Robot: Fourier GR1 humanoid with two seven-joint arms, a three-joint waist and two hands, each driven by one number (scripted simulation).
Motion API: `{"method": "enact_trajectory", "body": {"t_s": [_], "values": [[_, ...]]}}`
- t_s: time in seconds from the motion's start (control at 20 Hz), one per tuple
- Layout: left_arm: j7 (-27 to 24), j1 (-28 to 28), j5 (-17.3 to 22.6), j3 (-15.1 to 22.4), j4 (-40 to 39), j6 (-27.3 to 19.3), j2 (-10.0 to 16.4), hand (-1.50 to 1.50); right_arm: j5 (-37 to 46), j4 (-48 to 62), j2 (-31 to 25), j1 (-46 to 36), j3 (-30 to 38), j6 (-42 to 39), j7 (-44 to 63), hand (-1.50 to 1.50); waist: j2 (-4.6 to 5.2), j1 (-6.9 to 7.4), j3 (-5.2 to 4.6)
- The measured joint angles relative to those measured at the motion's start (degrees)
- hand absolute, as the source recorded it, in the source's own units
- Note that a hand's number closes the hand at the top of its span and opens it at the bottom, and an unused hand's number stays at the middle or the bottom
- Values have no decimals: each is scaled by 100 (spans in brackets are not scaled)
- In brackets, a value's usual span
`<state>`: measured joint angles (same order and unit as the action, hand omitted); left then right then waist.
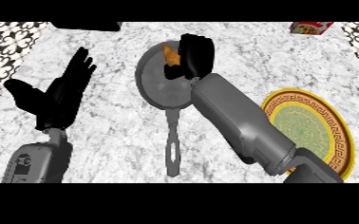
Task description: Pick the croissant from the plate and place it in the pan
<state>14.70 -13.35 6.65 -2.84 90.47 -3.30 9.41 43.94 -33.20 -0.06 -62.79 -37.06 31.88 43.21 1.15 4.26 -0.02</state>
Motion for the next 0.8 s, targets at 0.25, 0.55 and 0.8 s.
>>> {"method": "enact_trajectory", "body": {"t_s": [0.25,0.55,0.8], "values": [[-89,33,-89,71,-19,-27,-58,0,-679,484,3,109,407,195,-146,-150,26,35,4],[-14,-71,-58,-5,-53,-16,-15,0,-1403,692,5,299,546,446,-914,-150,20,27,7],[-38,44,-46,-42,-28,-29,-31,0,-1922,384,6,654,884,1266,-1811,-150,-2,-62,11]]}}
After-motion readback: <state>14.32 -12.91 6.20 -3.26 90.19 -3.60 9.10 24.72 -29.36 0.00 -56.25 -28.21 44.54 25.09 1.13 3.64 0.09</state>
